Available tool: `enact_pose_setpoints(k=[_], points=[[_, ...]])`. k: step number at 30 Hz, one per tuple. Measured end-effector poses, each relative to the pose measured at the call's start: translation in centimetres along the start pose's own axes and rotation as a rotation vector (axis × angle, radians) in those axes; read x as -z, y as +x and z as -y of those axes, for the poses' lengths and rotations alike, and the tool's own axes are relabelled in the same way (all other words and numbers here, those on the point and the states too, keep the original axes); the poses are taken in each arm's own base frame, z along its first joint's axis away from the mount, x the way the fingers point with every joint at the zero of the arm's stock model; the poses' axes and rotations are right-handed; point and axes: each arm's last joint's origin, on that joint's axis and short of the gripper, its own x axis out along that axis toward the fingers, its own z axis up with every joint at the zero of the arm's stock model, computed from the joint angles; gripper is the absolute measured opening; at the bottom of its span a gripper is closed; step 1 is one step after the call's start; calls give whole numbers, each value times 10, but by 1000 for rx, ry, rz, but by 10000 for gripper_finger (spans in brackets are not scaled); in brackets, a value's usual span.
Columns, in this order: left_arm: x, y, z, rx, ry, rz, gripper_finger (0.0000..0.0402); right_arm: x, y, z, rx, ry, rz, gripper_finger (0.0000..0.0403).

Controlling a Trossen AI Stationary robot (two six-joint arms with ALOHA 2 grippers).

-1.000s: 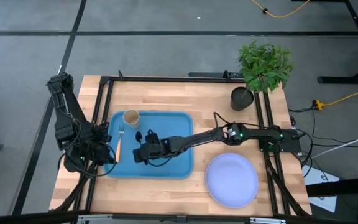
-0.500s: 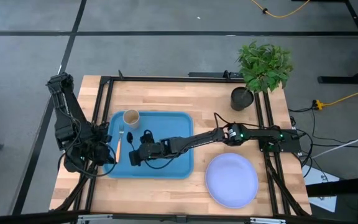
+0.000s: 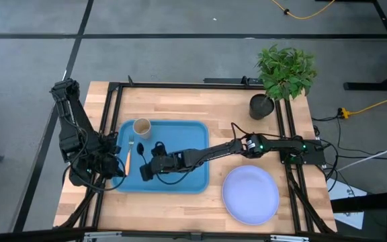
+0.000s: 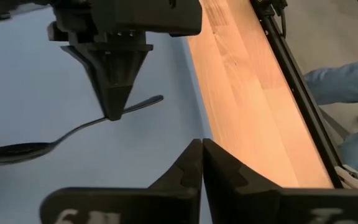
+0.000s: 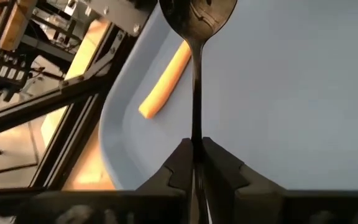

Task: Pick and place plate/cup/fork/spoon on tray
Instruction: Put the black spoon on the blue tray

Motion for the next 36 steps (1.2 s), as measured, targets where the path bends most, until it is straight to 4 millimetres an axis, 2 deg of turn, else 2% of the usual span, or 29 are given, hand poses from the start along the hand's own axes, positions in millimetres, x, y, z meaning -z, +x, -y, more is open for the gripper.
enact_pose_setpoints(k=[13,19,28,36], points=[[0,0,0,0,0,0,2,-3,-1,-10,-86,-82,71,30],[0,0,0,0,0,0,11,-3,-1,-11,-95,-44,57,30],[0,0,0,4,0,-5,1,4,-1,7,90,59,9,30],[0,0,0,4,0,-6,11,4,-1,8,97,92,8,42]])
